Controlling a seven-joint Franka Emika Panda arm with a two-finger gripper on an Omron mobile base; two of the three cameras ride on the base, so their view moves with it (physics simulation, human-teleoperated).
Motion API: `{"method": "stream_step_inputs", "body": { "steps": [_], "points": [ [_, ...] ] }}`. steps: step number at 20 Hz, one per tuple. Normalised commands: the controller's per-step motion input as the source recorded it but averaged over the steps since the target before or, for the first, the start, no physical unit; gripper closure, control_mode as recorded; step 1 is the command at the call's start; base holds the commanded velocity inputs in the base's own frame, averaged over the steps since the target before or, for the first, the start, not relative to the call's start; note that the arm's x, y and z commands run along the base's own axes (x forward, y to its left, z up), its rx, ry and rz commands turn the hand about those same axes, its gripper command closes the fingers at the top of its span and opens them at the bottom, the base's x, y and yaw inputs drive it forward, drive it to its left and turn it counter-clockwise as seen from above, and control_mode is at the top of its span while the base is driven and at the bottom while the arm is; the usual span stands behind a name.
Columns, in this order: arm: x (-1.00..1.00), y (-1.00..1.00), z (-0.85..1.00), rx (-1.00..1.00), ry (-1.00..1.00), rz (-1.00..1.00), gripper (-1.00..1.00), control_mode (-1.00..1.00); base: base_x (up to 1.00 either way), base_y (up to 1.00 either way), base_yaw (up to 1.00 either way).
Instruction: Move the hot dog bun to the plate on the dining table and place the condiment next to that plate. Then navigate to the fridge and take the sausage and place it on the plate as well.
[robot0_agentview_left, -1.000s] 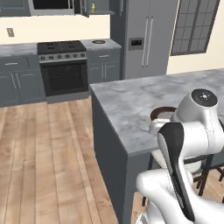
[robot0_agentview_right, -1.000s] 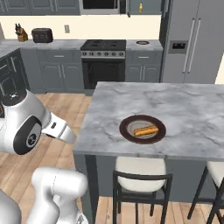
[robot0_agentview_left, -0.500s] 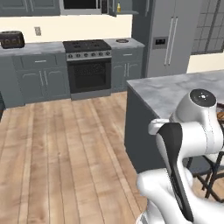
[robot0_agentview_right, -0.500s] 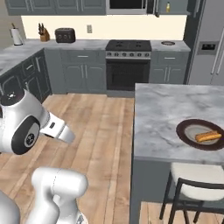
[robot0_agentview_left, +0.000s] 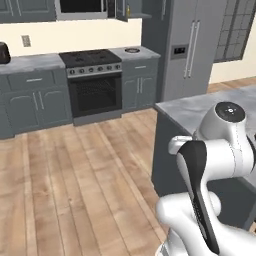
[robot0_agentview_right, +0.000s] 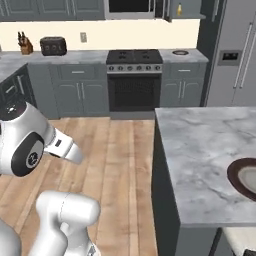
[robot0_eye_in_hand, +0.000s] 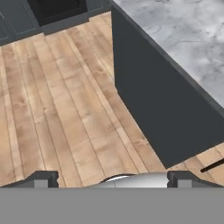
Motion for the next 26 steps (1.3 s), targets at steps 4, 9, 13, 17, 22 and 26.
{"method": "stream_step_inputs", "body": {
  "steps": [4,9,13,17,22,26],
  "points": [
    [0.00,0.00,0.00,0.00,0.00,0.00,-1.00,1.00,1.00,0.48,-0.32],
    [0.00,0.00,0.00,0.00,0.00,0.00,-1.00,1.00,1.00,0.37,-0.33],
    [0.00,0.00,0.00,0.00,0.00,0.00,-1.00,1.00,1.00,0.40,-0.36],
    [0.00,0.00,0.00,0.00,0.00,0.00,-1.00,1.00,0.98,0.41,-0.36],
    [0.00,0.00,0.00,0.00,0.00,0.00,-1.00,1.00,0.97,0.39,-0.36],
    [0.00,0.00,0.00,0.00,0.00,0.00,-1.00,1.00,0.97,0.40,-0.36]
  ]
}}
